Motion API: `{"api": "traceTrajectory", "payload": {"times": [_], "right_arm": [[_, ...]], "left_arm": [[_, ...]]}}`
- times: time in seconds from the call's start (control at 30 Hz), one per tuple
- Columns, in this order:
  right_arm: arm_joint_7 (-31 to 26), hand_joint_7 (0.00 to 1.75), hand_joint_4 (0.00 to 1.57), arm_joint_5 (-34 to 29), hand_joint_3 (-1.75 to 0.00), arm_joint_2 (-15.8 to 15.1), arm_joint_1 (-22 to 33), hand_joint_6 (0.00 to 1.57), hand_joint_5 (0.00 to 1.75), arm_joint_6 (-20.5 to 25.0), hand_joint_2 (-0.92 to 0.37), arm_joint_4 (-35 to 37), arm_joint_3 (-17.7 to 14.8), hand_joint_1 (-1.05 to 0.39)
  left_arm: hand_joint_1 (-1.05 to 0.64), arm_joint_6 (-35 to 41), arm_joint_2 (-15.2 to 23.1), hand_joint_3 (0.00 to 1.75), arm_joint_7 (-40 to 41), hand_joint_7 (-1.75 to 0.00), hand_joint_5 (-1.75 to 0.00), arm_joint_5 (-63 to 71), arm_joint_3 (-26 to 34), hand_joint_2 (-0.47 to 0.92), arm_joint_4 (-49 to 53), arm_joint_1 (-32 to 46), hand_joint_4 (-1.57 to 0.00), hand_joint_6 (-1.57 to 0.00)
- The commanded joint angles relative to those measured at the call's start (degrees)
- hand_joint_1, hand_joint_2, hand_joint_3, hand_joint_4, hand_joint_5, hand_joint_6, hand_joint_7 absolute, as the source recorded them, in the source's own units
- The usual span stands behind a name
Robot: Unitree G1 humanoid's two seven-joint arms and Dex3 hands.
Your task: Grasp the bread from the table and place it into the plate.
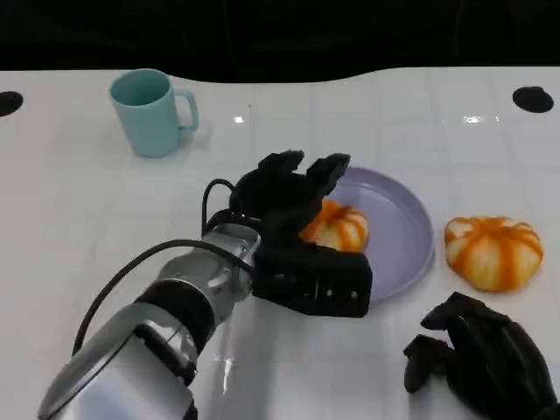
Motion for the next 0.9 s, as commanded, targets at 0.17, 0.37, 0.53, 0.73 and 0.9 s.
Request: {"api": "traceTrajectory", "payload": {"times": [0.17,0.37,0.53,0.73,0.9], "right_arm": [[-0.4,1.26,0.79,-0.1,-0.17,-0.9,0.2,0.74,1.57,-0.1,-0.92,-0.2,-0.2,-0.57],[-0.7,1.27,0.80,-0.1,-0.17,-0.9,0.6,0.74,1.58,0.4,-0.92,-0.8,-0.2,-0.57],[-0.6,1.27,0.80,0.1,-0.17,-1.0,0.8,0.74,1.57,0.8,-0.92,-1.2,-0.1,-0.58],[-0.3,1.27,0.79,0.4,-0.17,-0.8,1.1,0.73,1.56,0.8,-0.92,-1.5,-0.2,-0.57],[-0.4,1.27,0.81,0.1,-0.18,-0.8,1.2,0.74,1.56,0.4,-0.92,-1.7,-0.1,-0.58]], "left_arm": [[-1.05,-13.3,5.2,0.54,-0.5,-0.31,-1.33,-7.5,5.9,0.92,-5.9,4.1,-0.01,-0.03],[-1.05,-24.8,5.1,0.39,-3.0,-1.51,-1.48,-17.5,13.8,0.92,-7.1,10.3,-0.76,-0.26],[-1.05,-30.7,4.1,0.33,-10.0,-1.29,-1.52,-25.7,19.3,0.92,-7.7,14.2,-1.21,-0.88],[-1.05,-36.4,2.2,0.28,-22.9,-1.31,-1.48,-37.3,26.1,0.92,-8.8,18.2,-1.21,-1.10],[-1.05,-34.4,0.2,0.19,-36.7,-1.10,-1.35,-48.9,31.3,0.92,-13.6,22.2,-1.36,-1.31]]}}
